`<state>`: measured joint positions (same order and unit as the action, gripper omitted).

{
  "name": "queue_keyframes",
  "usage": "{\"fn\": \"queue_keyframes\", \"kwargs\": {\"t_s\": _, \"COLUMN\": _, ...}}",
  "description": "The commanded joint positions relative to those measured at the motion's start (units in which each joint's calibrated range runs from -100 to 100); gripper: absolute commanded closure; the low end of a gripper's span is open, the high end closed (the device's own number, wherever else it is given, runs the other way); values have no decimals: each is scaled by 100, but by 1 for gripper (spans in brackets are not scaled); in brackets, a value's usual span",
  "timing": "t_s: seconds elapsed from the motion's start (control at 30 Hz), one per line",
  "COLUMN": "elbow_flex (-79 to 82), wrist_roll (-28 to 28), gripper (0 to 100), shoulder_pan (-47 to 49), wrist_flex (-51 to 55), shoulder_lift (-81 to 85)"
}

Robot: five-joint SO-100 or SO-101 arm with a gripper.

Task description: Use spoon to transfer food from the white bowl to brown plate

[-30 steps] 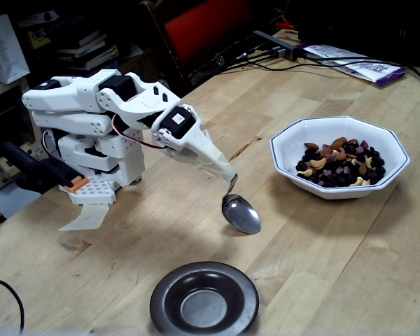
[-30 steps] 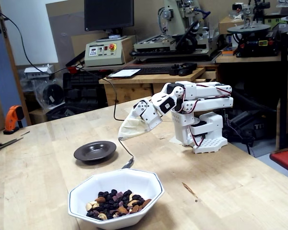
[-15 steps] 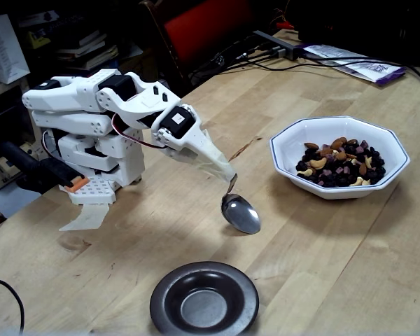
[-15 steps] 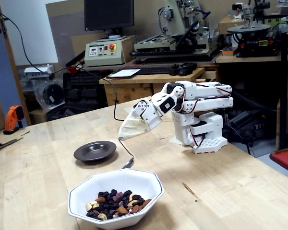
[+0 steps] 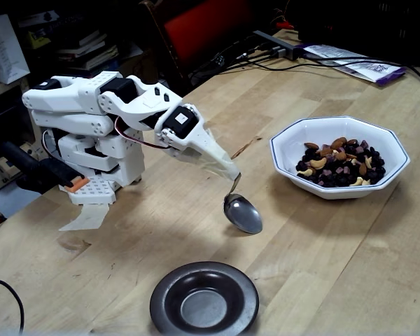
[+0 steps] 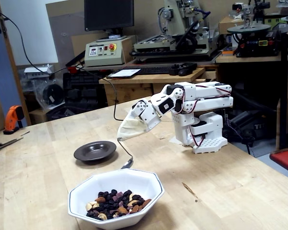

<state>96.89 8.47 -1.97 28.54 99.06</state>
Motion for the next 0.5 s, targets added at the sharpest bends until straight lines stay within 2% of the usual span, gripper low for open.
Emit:
{"fn": "queue_keyframes", "kwargs": {"t_s": 0.0, "elbow_flex": -78, "wrist_roll": -5, "gripper": 96, "shoulder_pan": -33, "wrist_flex": -570, "shoulder_lift": -17}}
{"fn": "queue_keyframes", "kwargs": {"t_s": 0.23, "elbow_flex": -220, "wrist_roll": -5, "gripper": 96, "shoulder_pan": -40, "wrist_flex": -1226, "shoulder_lift": -25}}
{"fn": "queue_keyframes", "kwargs": {"t_s": 0.47, "elbow_flex": -927, "wrist_roll": -5, "gripper": 96, "shoulder_pan": -40, "wrist_flex": -1384, "shoulder_lift": -8}}
